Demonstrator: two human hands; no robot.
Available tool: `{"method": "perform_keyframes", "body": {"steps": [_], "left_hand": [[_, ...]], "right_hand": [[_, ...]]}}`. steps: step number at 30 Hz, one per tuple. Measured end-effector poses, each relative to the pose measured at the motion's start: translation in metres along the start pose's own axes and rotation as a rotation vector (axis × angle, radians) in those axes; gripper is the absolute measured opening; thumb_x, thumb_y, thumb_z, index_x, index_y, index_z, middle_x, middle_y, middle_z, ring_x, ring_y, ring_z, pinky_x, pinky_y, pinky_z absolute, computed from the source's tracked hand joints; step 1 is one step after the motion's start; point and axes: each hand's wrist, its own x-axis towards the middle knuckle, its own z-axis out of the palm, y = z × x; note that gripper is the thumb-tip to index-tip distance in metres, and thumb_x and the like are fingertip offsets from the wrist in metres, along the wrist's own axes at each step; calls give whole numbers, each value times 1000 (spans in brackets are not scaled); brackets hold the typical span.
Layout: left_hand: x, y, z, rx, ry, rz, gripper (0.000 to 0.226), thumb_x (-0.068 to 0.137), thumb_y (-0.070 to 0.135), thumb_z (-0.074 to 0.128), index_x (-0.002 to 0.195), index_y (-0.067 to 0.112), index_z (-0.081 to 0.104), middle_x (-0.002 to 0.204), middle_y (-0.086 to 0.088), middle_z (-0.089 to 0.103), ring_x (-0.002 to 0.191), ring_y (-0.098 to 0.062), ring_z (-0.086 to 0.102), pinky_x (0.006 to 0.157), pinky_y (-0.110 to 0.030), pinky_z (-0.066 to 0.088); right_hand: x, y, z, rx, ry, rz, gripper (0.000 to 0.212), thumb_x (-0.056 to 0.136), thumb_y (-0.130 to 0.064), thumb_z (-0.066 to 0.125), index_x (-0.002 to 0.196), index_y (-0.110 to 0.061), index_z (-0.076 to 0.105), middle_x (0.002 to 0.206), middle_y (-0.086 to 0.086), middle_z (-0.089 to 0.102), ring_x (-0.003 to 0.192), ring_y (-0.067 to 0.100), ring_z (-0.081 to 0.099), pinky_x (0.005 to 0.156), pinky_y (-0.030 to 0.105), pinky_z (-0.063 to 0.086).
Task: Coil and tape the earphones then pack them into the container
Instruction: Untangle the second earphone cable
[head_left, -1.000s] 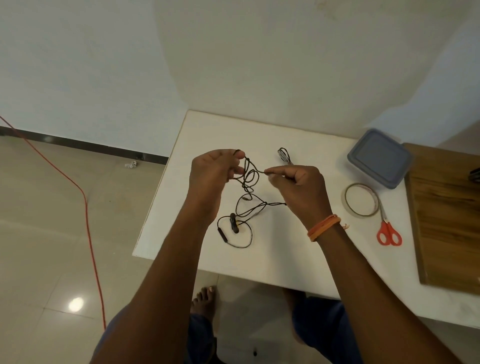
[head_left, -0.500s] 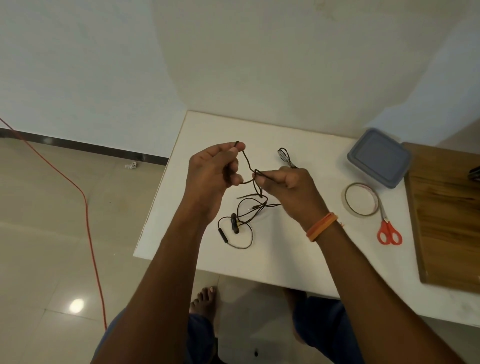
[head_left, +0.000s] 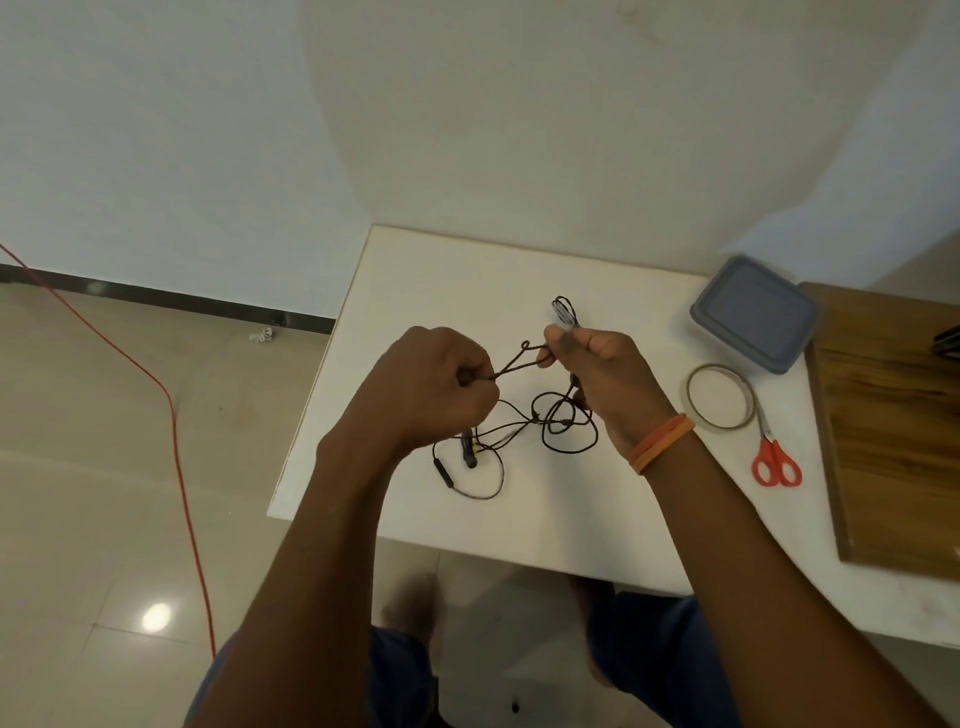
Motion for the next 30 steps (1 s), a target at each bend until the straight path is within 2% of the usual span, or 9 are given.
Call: {"method": "perform_keyframes", "body": {"steps": [5, 9, 11, 14, 18, 21, 24, 27, 30], "left_hand": [[5, -7, 12, 429, 197, -24, 30, 87, 17, 52, 107, 27, 72, 94, 3, 72, 95, -20, 61, 79, -34, 29], [6, -7, 6, 494, 392, -63, 39, 79, 8, 53, 116, 15, 64, 129, -6, 63, 97, -30, 59, 76, -37, 29], [8, -8, 2, 459, 433, -187, 44, 77, 4, 50, 121, 6, 53, 139, -16, 54, 93, -36, 60, 73, -40, 35], [8, -7, 1, 232, 502, -289, 60, 79, -4, 44, 139, -1, 36, 123, -24, 60, 77, -36, 57, 68, -35, 34], [10, -6, 3, -283, 471, -284, 70, 90, 3, 50, 154, 14, 24, 95, 10, 66, 65, -8, 54, 61, -21, 38], [12, -4, -9, -954, 459, -316, 52, 96, 12, 57, 144, 14, 37, 118, 12, 69, 85, -4, 67, 74, -19, 45], [14, -10, -14, -1263, 406, -273, 18, 100, 12, 49, 118, 8, 46, 87, 4, 70, 68, -16, 64, 78, -28, 44], [11, -14, -13, -1368, 310, -327, 20, 101, 17, 48, 112, 7, 61, 63, 5, 44, 48, -10, 36, 57, -26, 42], [8, -12, -15, -1171, 270, -344, 22, 98, 21, 50, 100, 12, 71, 57, 6, 31, 47, -10, 23, 52, -27, 24]], "right_hand": [[0, 2, -2, -8, 1, -35, 28, 94, -32, 61, 80, -13, 76, 83, -9, 73, 70, -13, 60, 60, 0, 38], [0, -1, -3, 36, 59, -29, 27, 91, -29, 67, 81, -6, 76, 81, 0, 75, 49, -1, 50, 48, 6, 36], [0, -1, -7, 36, 81, -19, 23, 88, -31, 70, 79, -11, 77, 81, -2, 75, 54, -3, 54, 48, 6, 35], [0, -2, -8, 14, 84, -14, 19, 86, -30, 72, 78, -13, 76, 81, -4, 75, 62, -8, 59, 49, 5, 36], [-1, -3, -10, 0, 168, 2, 21, 86, -28, 72, 78, -9, 76, 62, -8, 67, 48, -6, 52, 48, 6, 34], [1, 0, -17, 24, 245, 71, 23, 87, -27, 71, 82, -5, 76, 45, -17, 56, 40, -4, 47, 51, 12, 31], [3, 3, -21, 32, 291, 115, 24, 87, -28, 70, 84, -5, 75, 38, -19, 50, 36, -2, 43, 51, 16, 30], [4, 5, -23, 43, 350, 123, 24, 90, -28, 67, 85, -6, 74, 35, -21, 45, 36, -3, 42, 55, 19, 31], [7, 6, -27, 77, 413, 131, 23, 93, -28, 63, 79, -12, 71, 32, -21, 40, 42, 0, 43, 60, 21, 33]]}}
